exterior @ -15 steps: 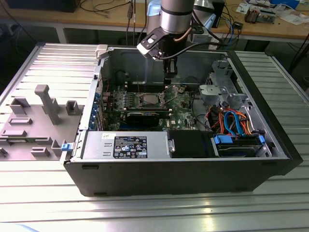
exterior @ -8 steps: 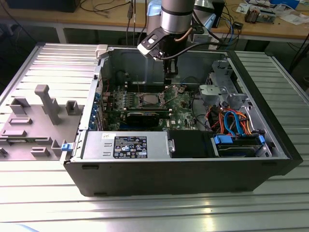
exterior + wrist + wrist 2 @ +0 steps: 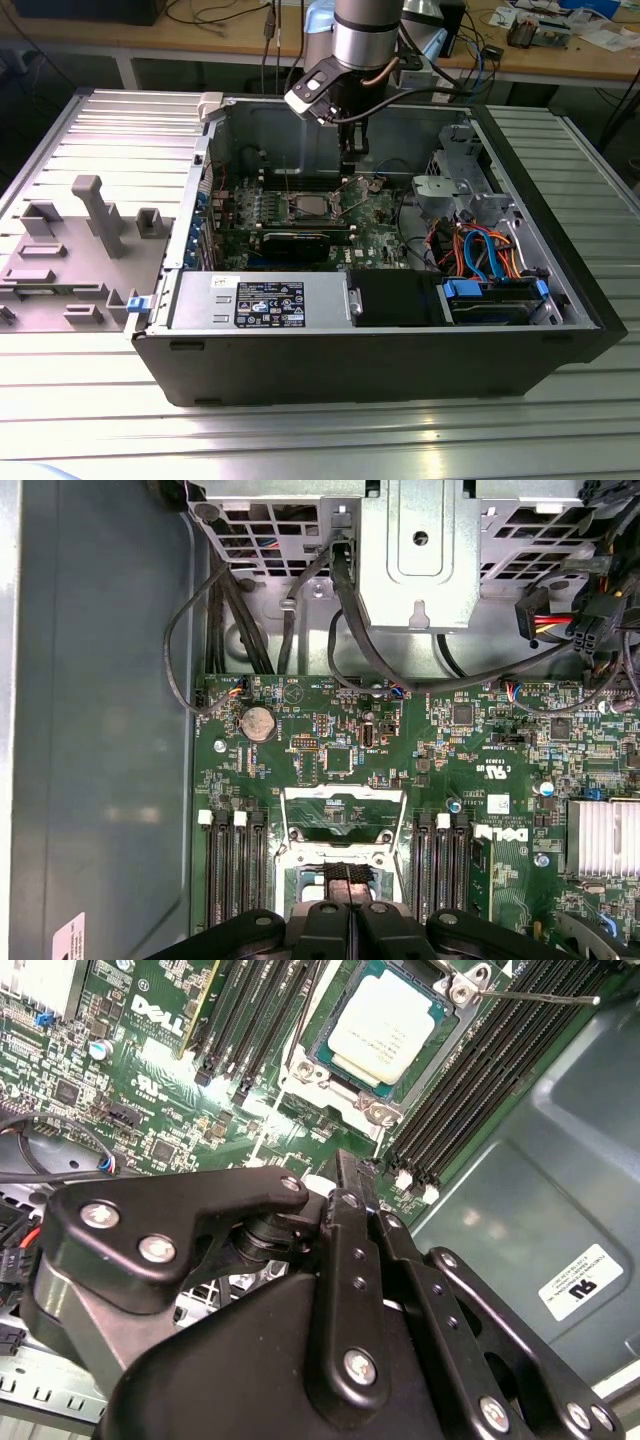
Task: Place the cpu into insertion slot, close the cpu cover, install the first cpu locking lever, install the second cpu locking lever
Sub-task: 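Close the cpu cover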
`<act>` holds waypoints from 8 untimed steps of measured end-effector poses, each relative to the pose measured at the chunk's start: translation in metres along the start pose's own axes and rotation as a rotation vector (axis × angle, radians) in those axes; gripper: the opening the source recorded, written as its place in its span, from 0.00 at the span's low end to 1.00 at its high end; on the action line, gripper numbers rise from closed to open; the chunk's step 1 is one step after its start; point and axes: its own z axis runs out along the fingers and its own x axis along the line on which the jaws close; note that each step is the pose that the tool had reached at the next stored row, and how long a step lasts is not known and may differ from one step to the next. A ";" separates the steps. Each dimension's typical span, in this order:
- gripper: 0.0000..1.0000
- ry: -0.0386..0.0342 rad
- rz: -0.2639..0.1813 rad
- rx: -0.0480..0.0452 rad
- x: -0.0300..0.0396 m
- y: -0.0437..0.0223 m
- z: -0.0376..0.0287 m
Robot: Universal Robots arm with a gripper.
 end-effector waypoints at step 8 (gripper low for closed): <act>0.11 0.0000 0.000 0.0001 -0.0002 0.0074 0.0001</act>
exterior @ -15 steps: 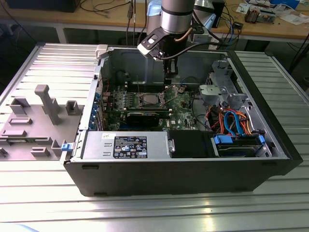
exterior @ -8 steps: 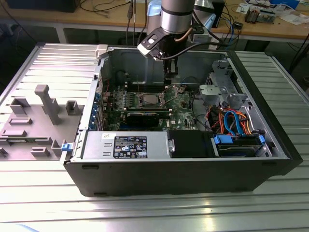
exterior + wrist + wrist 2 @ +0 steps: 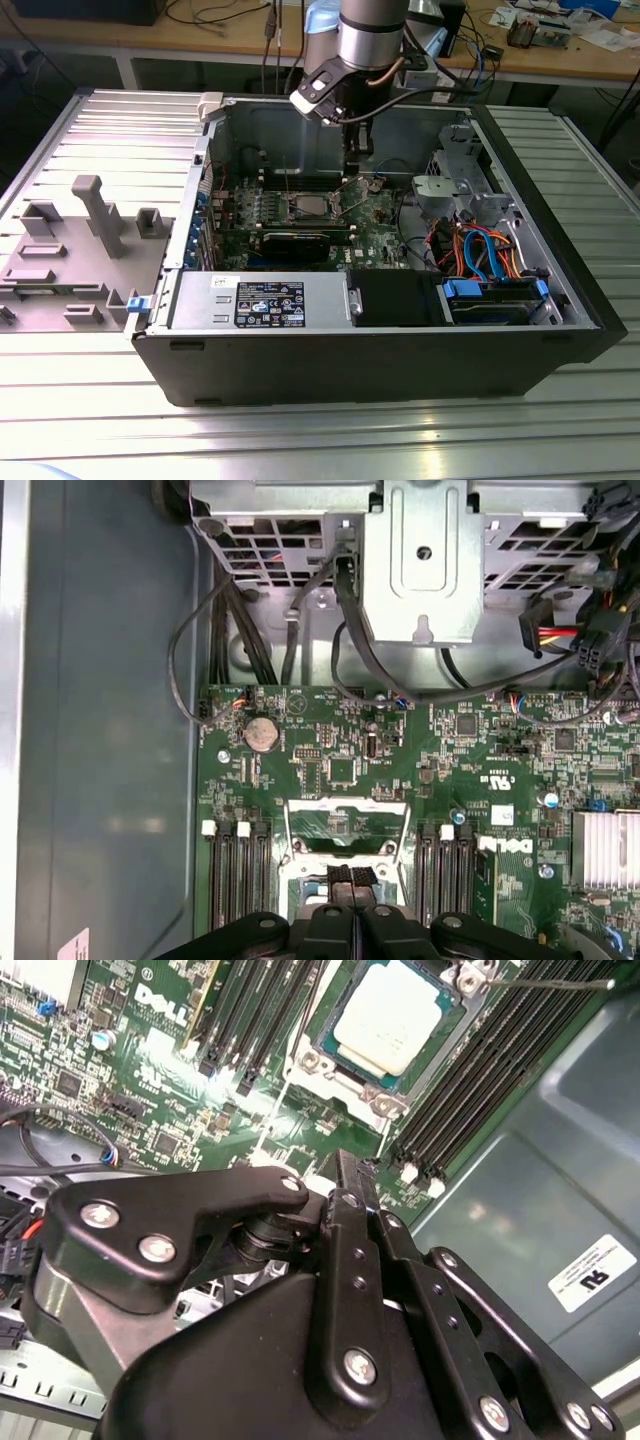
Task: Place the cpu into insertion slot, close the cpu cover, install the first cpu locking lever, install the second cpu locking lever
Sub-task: 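Close the cpu cover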
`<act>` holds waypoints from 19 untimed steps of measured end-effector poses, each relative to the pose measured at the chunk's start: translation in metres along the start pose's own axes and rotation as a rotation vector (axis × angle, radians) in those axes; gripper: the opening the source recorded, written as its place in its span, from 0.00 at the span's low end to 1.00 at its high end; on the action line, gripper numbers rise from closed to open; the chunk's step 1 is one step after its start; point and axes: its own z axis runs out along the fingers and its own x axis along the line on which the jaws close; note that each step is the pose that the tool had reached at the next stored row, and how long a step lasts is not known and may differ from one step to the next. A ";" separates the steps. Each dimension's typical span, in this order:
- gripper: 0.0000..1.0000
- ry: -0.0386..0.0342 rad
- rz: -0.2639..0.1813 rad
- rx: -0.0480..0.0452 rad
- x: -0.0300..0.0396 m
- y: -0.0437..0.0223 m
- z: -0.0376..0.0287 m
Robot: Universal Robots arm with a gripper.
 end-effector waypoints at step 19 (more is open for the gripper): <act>0.11 -0.0004 0.000 0.0000 -0.0005 0.0247 0.0005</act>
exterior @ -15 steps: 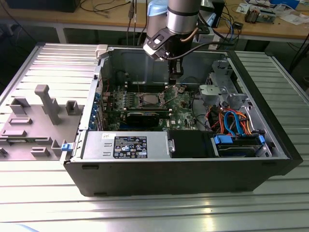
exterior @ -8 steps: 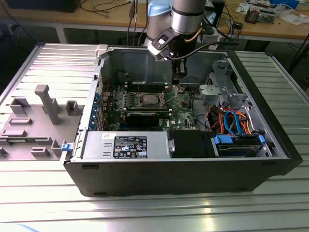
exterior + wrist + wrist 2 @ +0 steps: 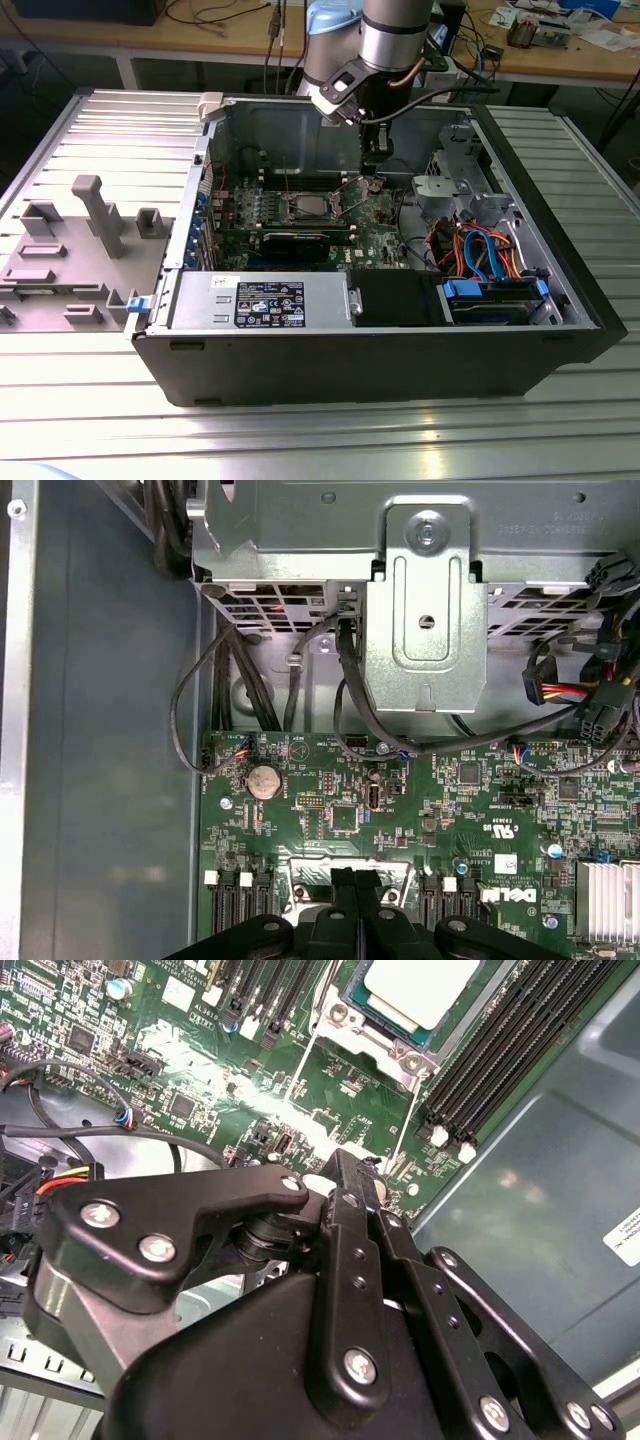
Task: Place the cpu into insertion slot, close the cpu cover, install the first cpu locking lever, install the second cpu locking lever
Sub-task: 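Close the cpu cover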
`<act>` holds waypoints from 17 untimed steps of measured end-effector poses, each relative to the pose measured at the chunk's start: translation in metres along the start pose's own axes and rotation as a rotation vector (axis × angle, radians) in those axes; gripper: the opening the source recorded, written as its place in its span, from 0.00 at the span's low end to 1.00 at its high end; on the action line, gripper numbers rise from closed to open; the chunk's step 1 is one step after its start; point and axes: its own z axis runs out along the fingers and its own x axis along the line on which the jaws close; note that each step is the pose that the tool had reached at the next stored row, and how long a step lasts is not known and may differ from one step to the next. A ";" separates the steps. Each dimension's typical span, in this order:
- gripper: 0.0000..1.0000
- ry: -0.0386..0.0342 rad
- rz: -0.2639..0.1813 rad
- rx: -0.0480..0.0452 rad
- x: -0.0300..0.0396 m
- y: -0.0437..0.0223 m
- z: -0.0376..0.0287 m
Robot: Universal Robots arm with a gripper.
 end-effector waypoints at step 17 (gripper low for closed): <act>0.11 0.0001 0.000 -0.0001 -0.0001 0.0045 0.0001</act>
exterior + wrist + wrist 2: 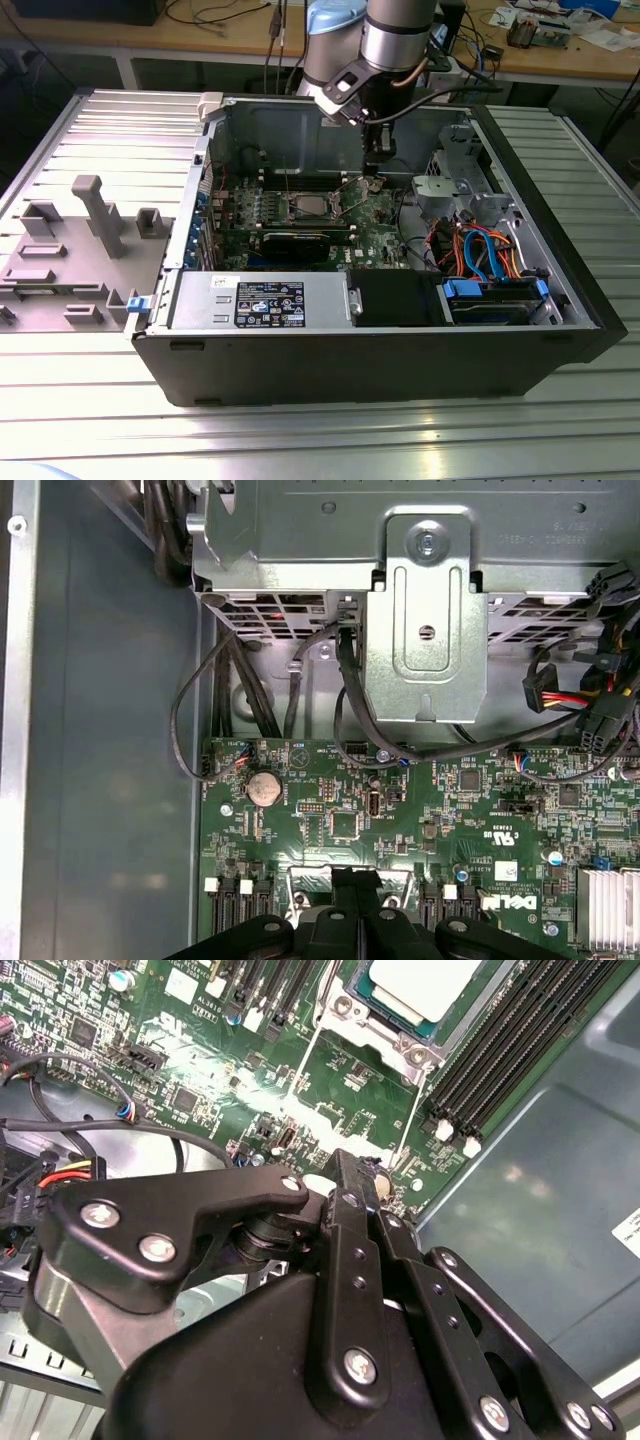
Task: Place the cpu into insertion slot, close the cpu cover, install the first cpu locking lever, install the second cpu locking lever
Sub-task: 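Close the cpu cover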
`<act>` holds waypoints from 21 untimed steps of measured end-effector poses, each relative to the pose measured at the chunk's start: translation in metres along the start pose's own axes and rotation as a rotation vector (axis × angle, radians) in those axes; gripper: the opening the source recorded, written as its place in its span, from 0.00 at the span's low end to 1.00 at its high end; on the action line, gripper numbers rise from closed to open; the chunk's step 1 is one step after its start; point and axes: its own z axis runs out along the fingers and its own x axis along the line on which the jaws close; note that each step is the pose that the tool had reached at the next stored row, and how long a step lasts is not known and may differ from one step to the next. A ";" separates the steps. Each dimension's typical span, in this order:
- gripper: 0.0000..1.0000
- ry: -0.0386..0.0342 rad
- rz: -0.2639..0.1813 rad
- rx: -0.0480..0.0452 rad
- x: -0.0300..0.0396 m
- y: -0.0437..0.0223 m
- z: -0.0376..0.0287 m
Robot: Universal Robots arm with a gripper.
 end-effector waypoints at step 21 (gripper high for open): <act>0.11 -0.0001 0.000 0.0003 -0.0002 0.0088 0.0001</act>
